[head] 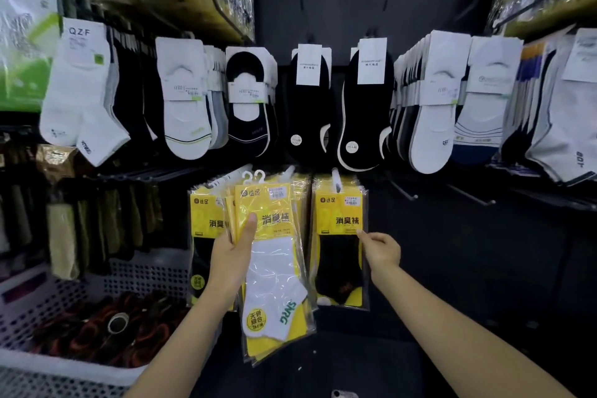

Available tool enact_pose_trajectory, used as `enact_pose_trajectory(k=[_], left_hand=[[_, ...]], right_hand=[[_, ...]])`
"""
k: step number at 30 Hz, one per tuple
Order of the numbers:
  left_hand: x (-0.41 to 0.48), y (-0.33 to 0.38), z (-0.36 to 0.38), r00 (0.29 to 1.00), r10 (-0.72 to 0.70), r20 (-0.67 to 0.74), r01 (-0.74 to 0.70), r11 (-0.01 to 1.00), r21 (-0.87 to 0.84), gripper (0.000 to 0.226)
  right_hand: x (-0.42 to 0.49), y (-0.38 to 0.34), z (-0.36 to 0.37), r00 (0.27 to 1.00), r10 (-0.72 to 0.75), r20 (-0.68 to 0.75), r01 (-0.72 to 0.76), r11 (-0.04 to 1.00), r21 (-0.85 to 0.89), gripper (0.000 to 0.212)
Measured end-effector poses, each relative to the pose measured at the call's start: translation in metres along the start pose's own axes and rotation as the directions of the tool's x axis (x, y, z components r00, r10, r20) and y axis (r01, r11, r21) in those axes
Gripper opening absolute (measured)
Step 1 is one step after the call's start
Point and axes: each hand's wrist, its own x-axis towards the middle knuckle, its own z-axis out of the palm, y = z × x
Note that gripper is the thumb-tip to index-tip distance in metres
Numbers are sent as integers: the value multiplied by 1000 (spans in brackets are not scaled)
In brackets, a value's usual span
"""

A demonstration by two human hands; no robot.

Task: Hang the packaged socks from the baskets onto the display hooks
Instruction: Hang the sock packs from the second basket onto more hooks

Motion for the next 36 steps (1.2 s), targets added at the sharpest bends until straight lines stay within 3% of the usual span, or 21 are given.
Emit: enact_pose_trajectory(k=[2,4,6,9,12,15,19,23,25,29,36], left_hand=[[-4,0,0,1000,-25,15,25,1000,4,14],[-11,1,2,999,-40,36,41,999,-10,20],[-18,4,6,997,-64,51,66,997,-36,37],[-29,6,18,990,-98,97,107,990,-88,38],[-39,11,35,982,-145,117,162,976,-148,51],[-46,20,46,985,-146,95,162,967,-197,40],[-49,24,44,983,-89,160,115,980,-163,27],[-41,21,31,993,-100,66,101,995,-4,37],[-34,22,24,996,-78,38,76,996,41,24],[-17,23,9,1000,-26,-10,27,993,118,49],[0,22,-2,999,13,-37,-8,991,130,53]], right_hand=[[-6,2,-10,998,-20,-55,19,1000,-17,27],[-17,0,-17,997,-71,-20,71,997,-19,26],[-34,-6,-20,981,-133,143,132,991,17,19],[-66,-20,-19,896,-199,398,187,980,70,19],[-91,-33,-18,835,-275,476,262,960,95,26],[-102,-37,-21,842,-303,447,264,953,149,34],[-98,-35,-33,857,-253,450,162,959,233,20],[-81,-27,-46,905,-162,394,97,979,180,9],[-72,-24,-51,925,-143,351,87,982,170,7],[-51,-28,-52,949,-191,251,163,978,127,4],[-25,-35,-15,920,-262,291,251,965,75,6]])
